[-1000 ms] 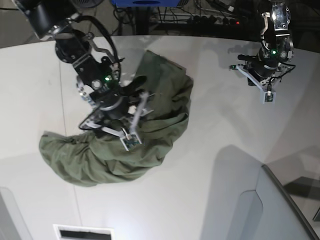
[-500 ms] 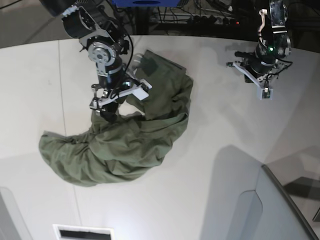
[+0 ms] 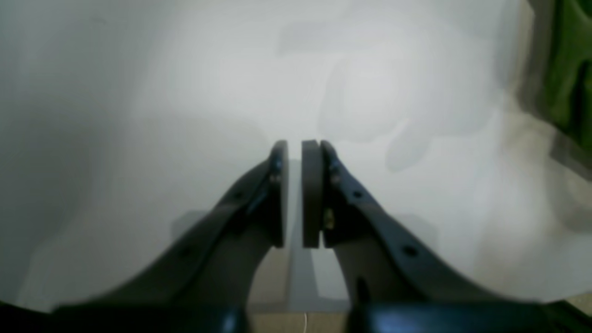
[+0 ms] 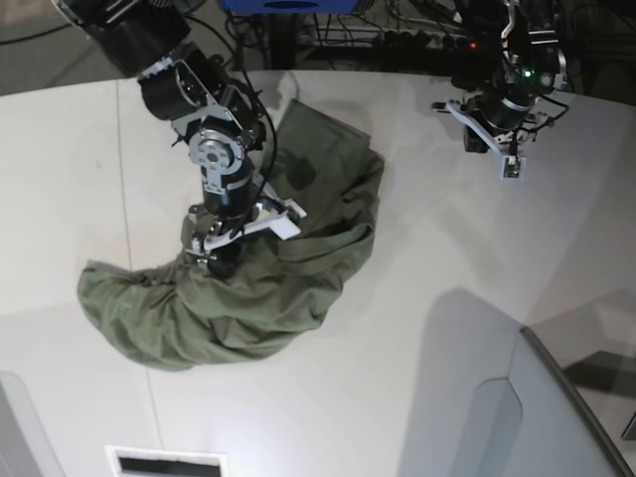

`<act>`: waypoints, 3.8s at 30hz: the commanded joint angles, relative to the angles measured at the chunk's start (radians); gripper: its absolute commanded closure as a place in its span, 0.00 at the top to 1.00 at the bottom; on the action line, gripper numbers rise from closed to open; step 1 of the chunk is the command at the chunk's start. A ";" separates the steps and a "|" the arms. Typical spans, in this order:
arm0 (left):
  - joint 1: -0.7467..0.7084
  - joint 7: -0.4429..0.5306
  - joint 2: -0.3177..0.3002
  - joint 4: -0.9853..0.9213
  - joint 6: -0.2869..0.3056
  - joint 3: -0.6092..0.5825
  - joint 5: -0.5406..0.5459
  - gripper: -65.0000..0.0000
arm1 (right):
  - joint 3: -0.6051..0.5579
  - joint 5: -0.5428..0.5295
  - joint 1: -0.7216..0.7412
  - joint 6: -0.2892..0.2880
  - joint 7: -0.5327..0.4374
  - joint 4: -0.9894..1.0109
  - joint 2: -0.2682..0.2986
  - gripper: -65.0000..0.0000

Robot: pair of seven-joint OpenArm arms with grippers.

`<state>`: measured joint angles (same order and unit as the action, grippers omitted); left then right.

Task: Layout the t-shirt on the table in an organized manner, then fold the t-shirt properly
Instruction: 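Drag the held shirt up and across the table with the right gripper, then move the left gripper to the shirt and grasp its fabric, then lift the shirt high with both grippers, holding it suspended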

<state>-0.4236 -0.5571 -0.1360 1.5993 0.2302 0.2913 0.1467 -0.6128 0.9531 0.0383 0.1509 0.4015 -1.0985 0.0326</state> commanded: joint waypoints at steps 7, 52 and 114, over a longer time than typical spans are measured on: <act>-0.001 0.019 0.006 0.019 -0.001 0.004 0.003 0.09 | 0.001 0.017 0.030 0.094 -0.011 0.005 -0.004 0.59; 0.151 0.194 0.042 0.057 0.044 -0.364 -0.302 0.64 | -0.003 0.017 -0.008 0.095 0.092 -0.036 -0.036 0.00; 0.576 0.019 -0.429 0.381 0.300 -0.085 -0.404 0.00 | -0.071 0.010 -0.194 -0.422 0.024 -0.865 -0.047 0.01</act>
<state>0.1287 -0.5739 -0.5545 1.9621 0.5491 0.2070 -0.2695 -0.6834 0.9371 -0.1711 -0.3084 0.4465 -1.9415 0.0025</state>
